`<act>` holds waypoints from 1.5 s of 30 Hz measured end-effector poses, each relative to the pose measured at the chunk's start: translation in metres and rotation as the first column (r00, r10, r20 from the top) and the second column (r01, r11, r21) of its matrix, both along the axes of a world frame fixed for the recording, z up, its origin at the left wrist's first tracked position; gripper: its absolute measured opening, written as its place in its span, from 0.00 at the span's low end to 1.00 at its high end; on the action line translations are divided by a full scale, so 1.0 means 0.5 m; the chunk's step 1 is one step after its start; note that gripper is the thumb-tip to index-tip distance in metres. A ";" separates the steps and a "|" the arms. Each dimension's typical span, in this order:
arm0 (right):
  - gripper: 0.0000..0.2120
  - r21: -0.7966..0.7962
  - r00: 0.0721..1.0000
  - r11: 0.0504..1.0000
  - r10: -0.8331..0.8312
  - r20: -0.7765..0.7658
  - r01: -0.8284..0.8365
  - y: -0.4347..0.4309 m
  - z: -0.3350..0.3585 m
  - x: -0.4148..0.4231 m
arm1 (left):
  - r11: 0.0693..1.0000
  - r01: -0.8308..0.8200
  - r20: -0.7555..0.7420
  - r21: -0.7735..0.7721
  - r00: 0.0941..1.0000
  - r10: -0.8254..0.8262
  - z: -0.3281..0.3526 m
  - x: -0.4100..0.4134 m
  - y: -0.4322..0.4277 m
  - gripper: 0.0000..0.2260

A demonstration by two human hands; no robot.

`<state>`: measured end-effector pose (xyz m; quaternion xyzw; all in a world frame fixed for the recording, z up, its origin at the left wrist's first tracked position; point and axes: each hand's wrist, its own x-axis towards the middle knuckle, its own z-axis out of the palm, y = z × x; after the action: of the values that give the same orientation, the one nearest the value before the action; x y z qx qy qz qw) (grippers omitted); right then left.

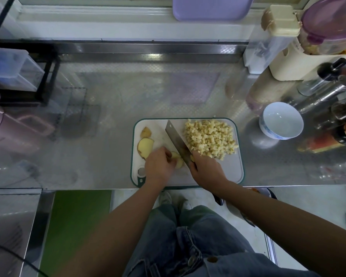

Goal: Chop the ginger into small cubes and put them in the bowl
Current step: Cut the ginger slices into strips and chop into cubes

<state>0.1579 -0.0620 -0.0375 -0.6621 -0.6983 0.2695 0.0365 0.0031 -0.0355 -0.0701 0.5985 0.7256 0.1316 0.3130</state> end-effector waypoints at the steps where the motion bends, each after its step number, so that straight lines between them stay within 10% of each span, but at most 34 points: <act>1: 0.10 0.003 1.000 1.000 0.002 -0.011 -0.002 0.005 0.001 -0.002 | 0.999 -0.044 0.001 -0.007 0.999 0.044 -0.001 0.003 -0.004 0.05; 10: 0.07 0.020 1.000 0.999 -0.025 -0.007 0.025 0.004 0.018 0.006 | 0.997 0.057 -0.009 0.051 0.998 -0.057 0.001 0.009 -0.018 0.18; 28: 0.07 -0.004 0.997 1.000 0.008 0.073 -0.007 -0.002 -0.002 -0.034 | 0.997 -0.066 -0.005 0.032 0.998 0.066 0.021 0.024 -0.005 0.02; 45: 0.11 0.032 0.998 0.999 -0.037 -0.044 0.039 0.031 0.014 -0.025 | 0.996 -0.072 0.118 -0.049 0.990 0.077 0.032 0.008 -0.001 0.07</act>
<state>0.1454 -0.0467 -0.0303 -0.6686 -0.6889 0.2716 0.0673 0.0072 -0.0361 -0.0541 0.5548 0.7302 0.1627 0.3641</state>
